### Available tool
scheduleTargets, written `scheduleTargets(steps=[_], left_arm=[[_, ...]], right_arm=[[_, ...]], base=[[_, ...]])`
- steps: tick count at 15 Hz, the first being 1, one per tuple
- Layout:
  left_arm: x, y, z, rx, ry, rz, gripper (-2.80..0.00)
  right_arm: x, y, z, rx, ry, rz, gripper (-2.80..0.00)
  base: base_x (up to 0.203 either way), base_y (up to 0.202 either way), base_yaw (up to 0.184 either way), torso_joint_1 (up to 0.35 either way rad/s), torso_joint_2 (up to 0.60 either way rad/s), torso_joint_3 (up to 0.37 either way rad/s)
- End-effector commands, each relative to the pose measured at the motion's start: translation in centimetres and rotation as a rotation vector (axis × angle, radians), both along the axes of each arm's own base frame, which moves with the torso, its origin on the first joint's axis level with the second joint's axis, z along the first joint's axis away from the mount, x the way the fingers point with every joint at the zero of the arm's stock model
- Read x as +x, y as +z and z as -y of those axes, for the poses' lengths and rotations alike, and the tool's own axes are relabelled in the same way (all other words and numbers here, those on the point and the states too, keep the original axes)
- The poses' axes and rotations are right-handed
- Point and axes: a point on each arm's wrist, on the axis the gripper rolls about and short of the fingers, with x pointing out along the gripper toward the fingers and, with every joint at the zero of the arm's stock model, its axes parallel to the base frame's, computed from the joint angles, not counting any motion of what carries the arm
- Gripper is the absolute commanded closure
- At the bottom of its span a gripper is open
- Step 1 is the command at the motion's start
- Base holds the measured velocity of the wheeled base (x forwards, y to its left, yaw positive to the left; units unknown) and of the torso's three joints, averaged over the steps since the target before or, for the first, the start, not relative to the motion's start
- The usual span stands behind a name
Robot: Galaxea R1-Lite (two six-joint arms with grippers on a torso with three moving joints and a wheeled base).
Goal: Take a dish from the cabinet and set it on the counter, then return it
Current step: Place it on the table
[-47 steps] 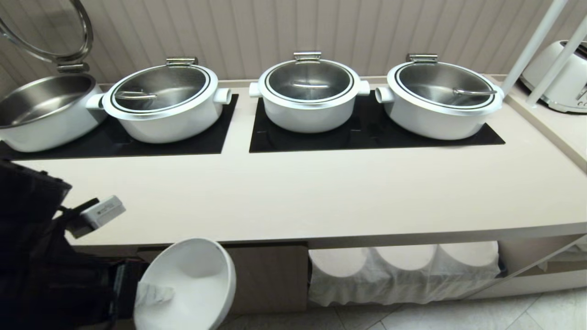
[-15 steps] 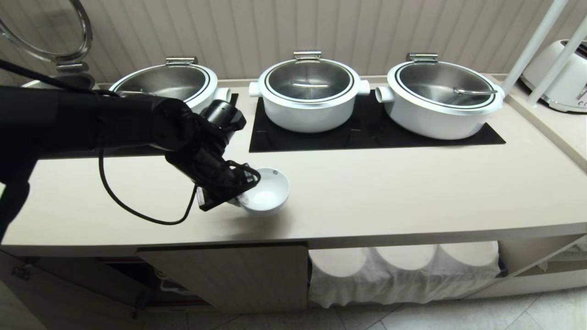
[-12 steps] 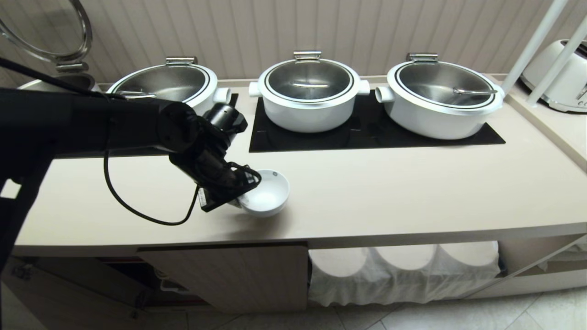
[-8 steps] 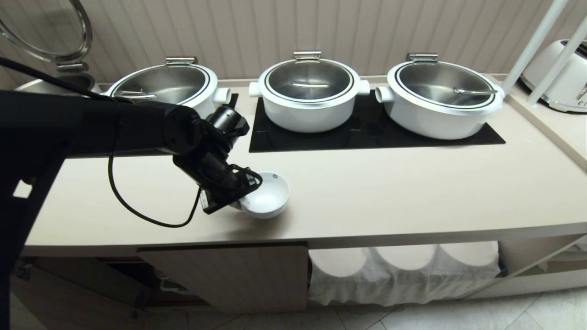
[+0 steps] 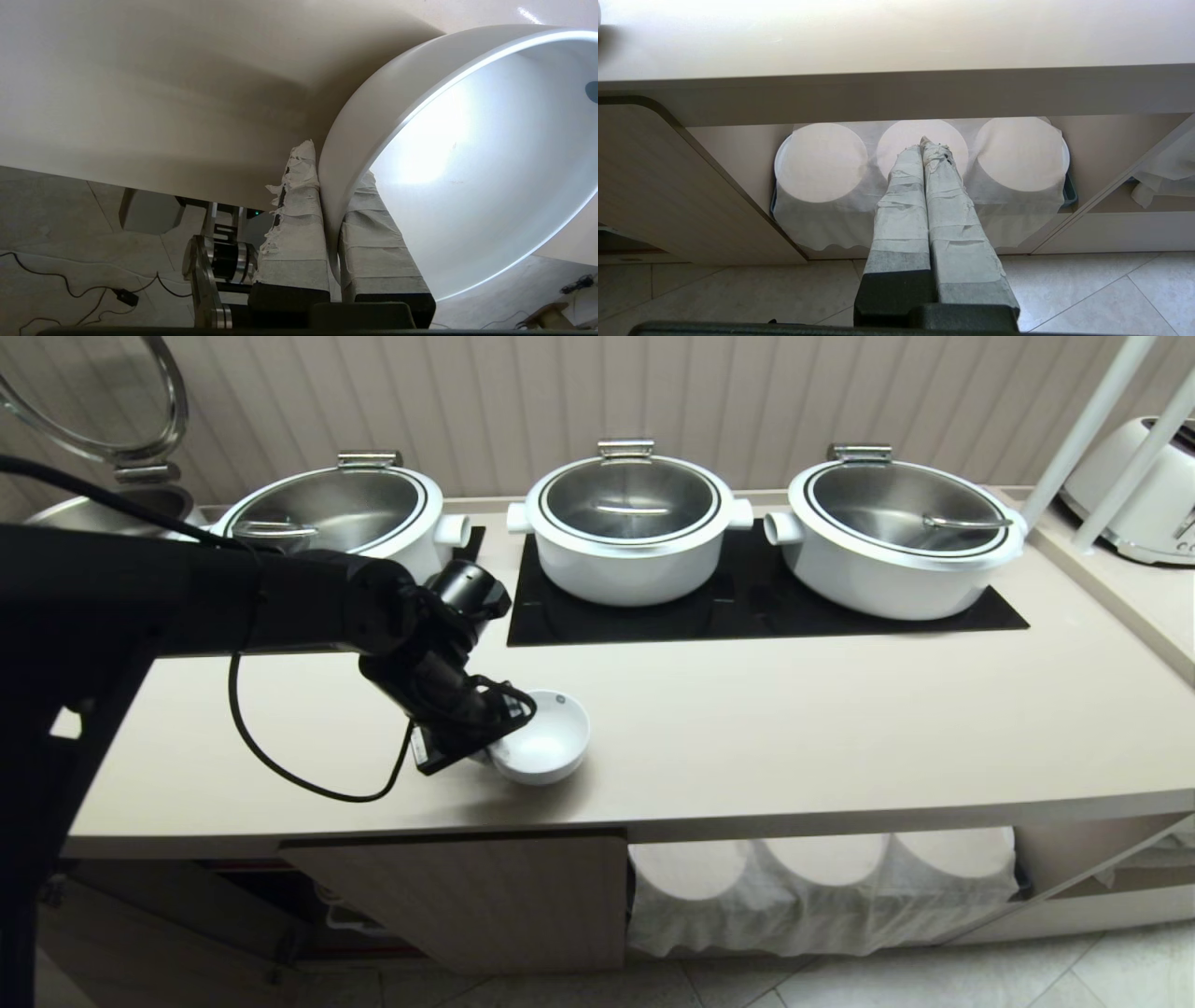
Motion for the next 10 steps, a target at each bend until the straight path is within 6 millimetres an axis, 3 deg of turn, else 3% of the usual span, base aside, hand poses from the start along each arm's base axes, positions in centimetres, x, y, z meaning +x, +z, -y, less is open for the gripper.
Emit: scheduleTargets(steps=[1,4,5,6,10], left_arm=[[0.03,-0.03,0.01,-0.002,0.004,-0.002,0.00],[0.12,-0.23,0.10,0.003,0.004,-0.005,0.00],[0.20,-0.11,0.14,-0.001,0.003,0.000,-1.64],[0.30,-0.22,0.18,0.001,0.004,-0.001,-2.80],[0.55,-0.06,0.35,-0.004,0.002,0.010,-2.80]], right_arm=[[0.00,0.00,0.00,-0.001,0.001,0.001,0.00],[0.00,0.00,0.00,-0.001,-0.001,0.001,0.00],[0.00,0.00,0.00,-0.001,0.000,0.001,0.00],[0.00,0.00,0.00,-0.001,0.001,0.001,0.00],[0.00,0.00,0.00,-0.001,-0.001,0.001,0.00]], base=[[0.000,0.000,0.000,0.000,0.00,0.000],[0.000,0.000,0.000,0.000,0.00,0.000],[0.000,0.000,0.000,0.000,0.00,0.000],[0.000,0.000,0.000,0.000,0.00,0.000],[0.000,0.000,0.000,0.000,0.00,0.000]])
